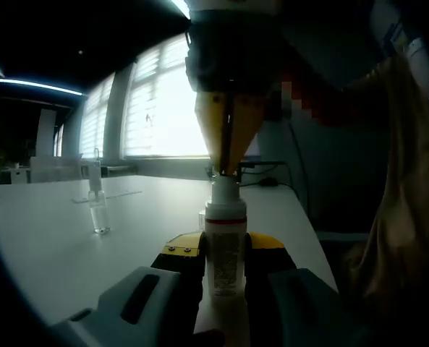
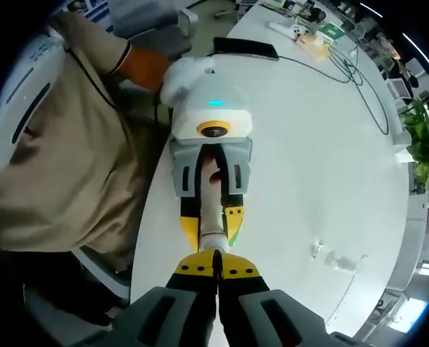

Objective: Clamp pump bottle remove cover press pump head put on cover

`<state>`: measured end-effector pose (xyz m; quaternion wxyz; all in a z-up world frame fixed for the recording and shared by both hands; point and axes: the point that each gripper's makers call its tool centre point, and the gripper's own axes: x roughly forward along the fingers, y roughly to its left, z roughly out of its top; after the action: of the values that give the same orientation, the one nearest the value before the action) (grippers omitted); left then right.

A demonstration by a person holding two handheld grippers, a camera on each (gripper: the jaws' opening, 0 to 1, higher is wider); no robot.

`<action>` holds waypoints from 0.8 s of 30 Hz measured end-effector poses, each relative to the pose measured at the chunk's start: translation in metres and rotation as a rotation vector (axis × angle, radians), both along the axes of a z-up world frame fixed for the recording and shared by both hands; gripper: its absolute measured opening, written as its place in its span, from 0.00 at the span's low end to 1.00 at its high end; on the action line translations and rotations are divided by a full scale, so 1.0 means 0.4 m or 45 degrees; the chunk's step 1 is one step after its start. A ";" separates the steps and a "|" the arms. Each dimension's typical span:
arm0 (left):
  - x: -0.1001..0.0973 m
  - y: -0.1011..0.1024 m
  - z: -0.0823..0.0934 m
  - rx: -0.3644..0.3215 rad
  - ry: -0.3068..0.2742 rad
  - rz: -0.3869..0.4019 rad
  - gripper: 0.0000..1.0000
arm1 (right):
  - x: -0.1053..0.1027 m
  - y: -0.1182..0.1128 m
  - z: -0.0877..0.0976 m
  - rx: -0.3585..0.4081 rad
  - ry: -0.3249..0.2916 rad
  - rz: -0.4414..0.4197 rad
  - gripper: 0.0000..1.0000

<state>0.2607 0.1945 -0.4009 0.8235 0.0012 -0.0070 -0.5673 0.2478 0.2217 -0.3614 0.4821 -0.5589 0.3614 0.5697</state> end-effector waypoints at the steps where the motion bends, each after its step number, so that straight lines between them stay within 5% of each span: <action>1: 0.000 0.000 0.000 0.000 0.000 0.000 0.12 | -0.001 0.000 0.000 -0.002 0.000 0.001 0.00; 24: -0.003 -0.002 0.000 0.000 0.002 0.001 0.12 | 0.000 -0.002 0.000 0.006 -0.005 -0.002 0.00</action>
<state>0.2594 0.1938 -0.4009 0.8237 0.0008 -0.0065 -0.5670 0.2480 0.2210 -0.3613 0.4846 -0.5585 0.3597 0.5690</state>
